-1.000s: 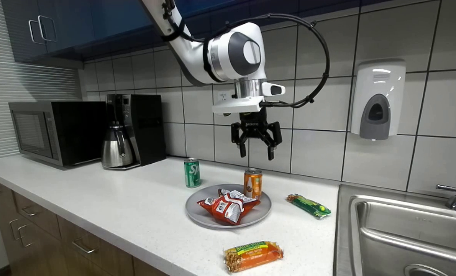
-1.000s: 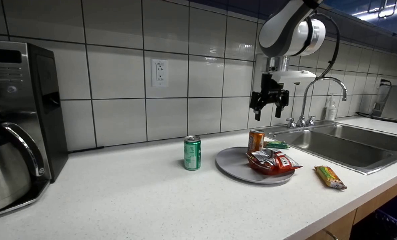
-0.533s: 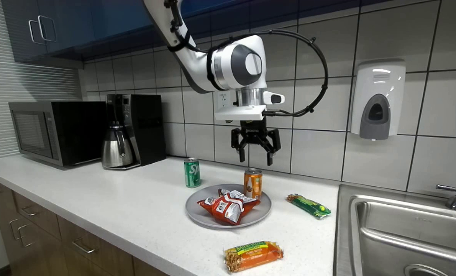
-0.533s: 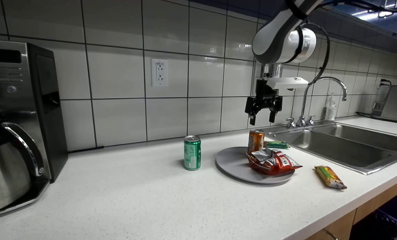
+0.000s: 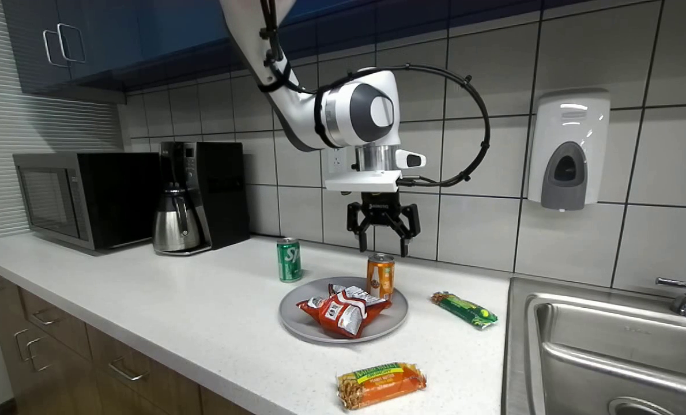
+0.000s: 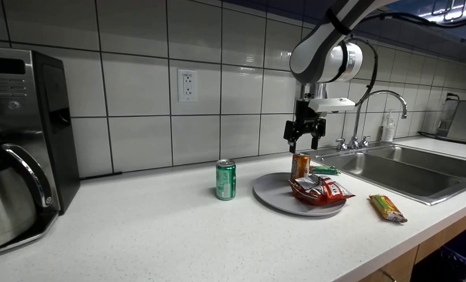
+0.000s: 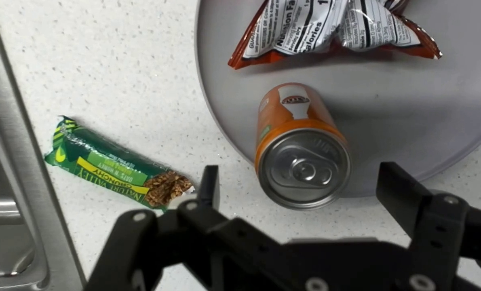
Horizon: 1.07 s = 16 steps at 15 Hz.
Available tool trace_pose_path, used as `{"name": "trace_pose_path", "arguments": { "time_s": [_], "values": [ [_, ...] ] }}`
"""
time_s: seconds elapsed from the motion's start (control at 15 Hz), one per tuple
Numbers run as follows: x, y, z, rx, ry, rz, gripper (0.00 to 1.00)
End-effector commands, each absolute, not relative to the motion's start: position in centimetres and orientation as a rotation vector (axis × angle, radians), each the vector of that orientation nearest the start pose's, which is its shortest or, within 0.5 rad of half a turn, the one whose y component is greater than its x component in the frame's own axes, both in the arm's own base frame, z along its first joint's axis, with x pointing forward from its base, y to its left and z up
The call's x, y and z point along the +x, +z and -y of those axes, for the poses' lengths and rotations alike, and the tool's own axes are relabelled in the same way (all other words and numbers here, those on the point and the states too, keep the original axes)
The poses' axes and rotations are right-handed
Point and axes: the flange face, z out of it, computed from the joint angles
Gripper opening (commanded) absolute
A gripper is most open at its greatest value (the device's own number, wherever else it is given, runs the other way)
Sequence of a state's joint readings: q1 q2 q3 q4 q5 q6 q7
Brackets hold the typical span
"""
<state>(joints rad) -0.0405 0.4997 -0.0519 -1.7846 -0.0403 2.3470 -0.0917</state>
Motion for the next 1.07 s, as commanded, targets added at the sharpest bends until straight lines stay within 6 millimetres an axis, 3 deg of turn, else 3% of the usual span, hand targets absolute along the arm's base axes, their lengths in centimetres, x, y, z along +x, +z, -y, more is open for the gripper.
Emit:
{"name": "trace_pose_path", "arguments": {
  "time_s": [0.0,0.87,0.93,1.0],
  "values": [
    [66.9,27.6,6.3,-3.185,-0.052,0.092,1.0],
    [67.6,25.3,6.2,-3.18,0.03,0.1,0.99],
    [67.6,25.2,6.2,-3.178,0.035,0.095,0.75],
    [67.6,25.1,6.3,-3.179,0.036,0.087,0.75]
  ]
}}
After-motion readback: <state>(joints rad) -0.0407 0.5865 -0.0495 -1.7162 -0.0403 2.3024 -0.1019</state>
